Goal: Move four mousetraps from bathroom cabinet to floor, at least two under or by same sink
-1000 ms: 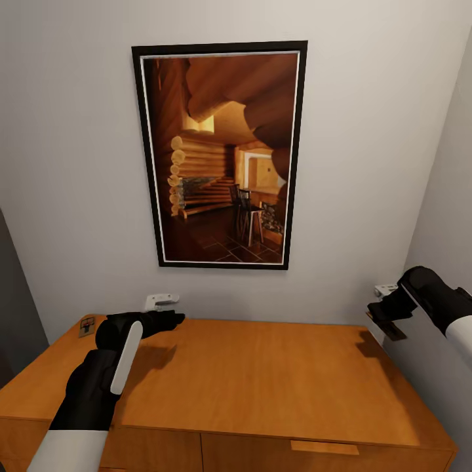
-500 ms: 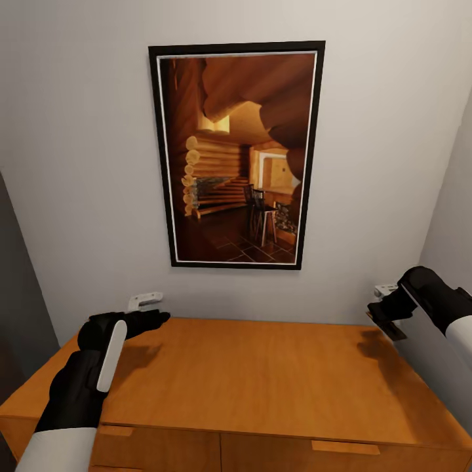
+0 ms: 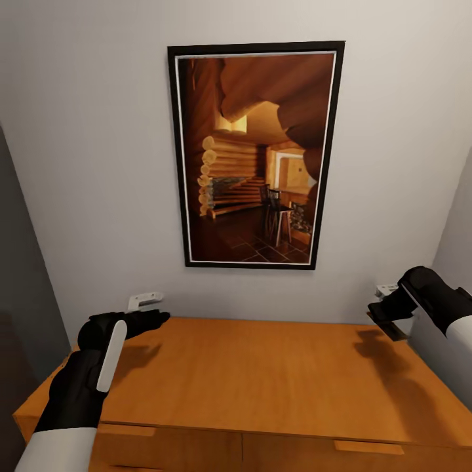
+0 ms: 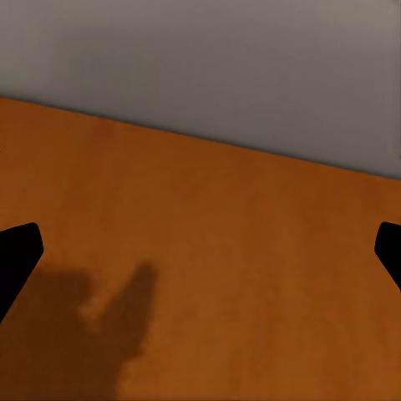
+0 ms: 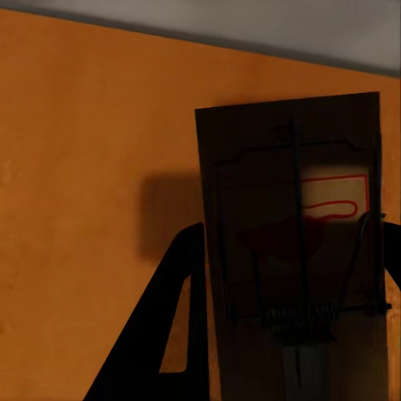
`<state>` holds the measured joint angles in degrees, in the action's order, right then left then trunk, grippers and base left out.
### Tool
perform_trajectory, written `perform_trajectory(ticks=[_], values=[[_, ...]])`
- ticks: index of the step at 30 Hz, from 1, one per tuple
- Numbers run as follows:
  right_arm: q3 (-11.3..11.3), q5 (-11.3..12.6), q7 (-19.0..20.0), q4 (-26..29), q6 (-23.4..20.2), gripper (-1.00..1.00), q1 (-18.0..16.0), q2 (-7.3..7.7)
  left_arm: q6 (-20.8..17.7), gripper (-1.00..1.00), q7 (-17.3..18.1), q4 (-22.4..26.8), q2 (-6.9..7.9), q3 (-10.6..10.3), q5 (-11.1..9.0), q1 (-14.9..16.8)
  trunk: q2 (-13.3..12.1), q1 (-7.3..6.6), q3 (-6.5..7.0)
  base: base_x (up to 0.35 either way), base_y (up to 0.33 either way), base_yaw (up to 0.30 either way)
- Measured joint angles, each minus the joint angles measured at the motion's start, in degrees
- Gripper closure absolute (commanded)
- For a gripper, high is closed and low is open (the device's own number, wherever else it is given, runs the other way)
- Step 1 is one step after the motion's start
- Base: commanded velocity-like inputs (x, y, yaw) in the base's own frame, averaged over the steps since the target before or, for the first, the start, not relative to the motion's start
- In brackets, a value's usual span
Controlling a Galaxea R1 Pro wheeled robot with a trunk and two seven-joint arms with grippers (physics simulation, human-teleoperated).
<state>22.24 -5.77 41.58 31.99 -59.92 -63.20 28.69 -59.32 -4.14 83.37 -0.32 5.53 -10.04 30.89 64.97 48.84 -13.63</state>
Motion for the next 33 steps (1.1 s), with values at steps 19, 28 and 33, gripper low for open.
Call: perform_trajectory(ticks=[19,28,33], values=[[0.0,0.0,-0.1,-0.5,0.0,1.0,0.0,0.19,0.1,-1.0,0.0,0.0,0.0,0.0,0.0,0.0,0.0,0.0,0.0,0.0,0.224,0.0],[-0.2,0.2,0.0,-0.8,0.0,1.0,0.0,8.26,0.1,-1.0,0.0,0.0,0.01,0.0,0.0,0.0,0.0,0.0,0.0,0.0,0.007,0.0],[-0.4,0.5,0.2,-0.8,0.0,1.0,0.0,11.91,0.1,-1.0,0.0,0.0,0.0,0.0,0.0,0.0,0.0,0.0,0.0,0.0,0.0,0.0]])
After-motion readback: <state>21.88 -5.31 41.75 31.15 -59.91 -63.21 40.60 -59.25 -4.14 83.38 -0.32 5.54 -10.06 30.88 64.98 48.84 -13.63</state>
